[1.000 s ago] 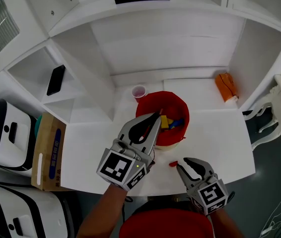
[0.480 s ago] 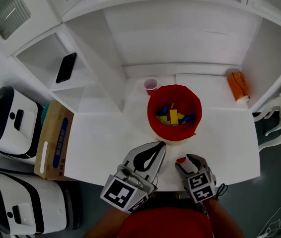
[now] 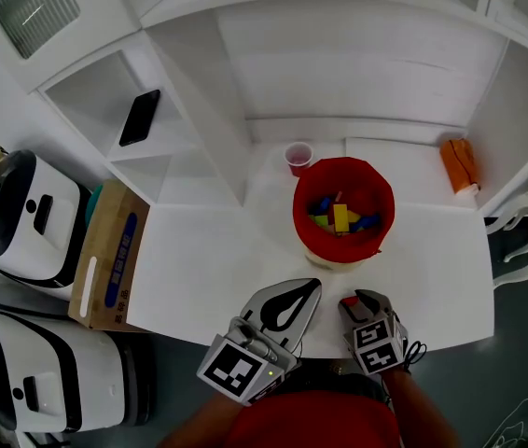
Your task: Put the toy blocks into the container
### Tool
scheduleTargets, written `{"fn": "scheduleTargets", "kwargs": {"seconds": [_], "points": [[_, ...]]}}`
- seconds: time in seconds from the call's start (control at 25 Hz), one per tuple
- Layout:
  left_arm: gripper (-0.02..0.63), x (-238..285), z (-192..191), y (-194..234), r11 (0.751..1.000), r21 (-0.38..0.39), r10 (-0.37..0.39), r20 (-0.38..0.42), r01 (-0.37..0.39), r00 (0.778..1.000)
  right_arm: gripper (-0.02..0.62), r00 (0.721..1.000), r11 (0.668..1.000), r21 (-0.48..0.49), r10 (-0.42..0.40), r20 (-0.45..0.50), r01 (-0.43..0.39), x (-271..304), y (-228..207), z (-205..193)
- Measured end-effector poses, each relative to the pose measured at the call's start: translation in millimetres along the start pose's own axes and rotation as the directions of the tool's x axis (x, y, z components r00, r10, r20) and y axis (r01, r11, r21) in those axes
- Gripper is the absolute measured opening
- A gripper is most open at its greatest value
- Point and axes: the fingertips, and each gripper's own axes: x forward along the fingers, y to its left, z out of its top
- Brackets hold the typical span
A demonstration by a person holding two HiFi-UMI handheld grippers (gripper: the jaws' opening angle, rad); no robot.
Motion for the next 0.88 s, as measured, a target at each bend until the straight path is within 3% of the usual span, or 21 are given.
{"fn": "scheduleTargets", "kwargs": {"seconds": [0.2, 0.36, 0.48, 0.72, 0.88], "points": [[0.011, 2, -2, -4, 1.000, 0.001, -0.020, -0.004, 0.020, 1.000, 0.170, 0.998, 0.999, 0.034, 0.002, 0.057, -0.004, -13, 0, 8], [0.010, 5, -1, -11, 0.999, -0.018, -0.040, -0.025, 0.039, 0.999, 0.170, 0.981, 0.995, 0.098, 0.011, 0.194, -0.031, -47, 1, 38], [0.010, 8, 4, -8, 0.999, 0.010, -0.040, 0.019, 0.040, 0.999, 0.170, 0.944, 0.992, 0.115, 0.009, 0.329, -0.049, -88, 0, 76], [0.009, 8, 8, -1, 1.000, 0.005, -0.028, 0.036, 0.028, 0.999, 0.172, 0.841, 0.990, 0.131, -0.025, 0.541, -0.054, -149, -23, 167], [0.010, 7, 10, -1, 0.999, 0.015, -0.031, 0.037, 0.030, 0.999, 0.172, 0.817, 0.994, 0.109, -0.042, 0.575, -0.025, -143, -44, 202]]}}
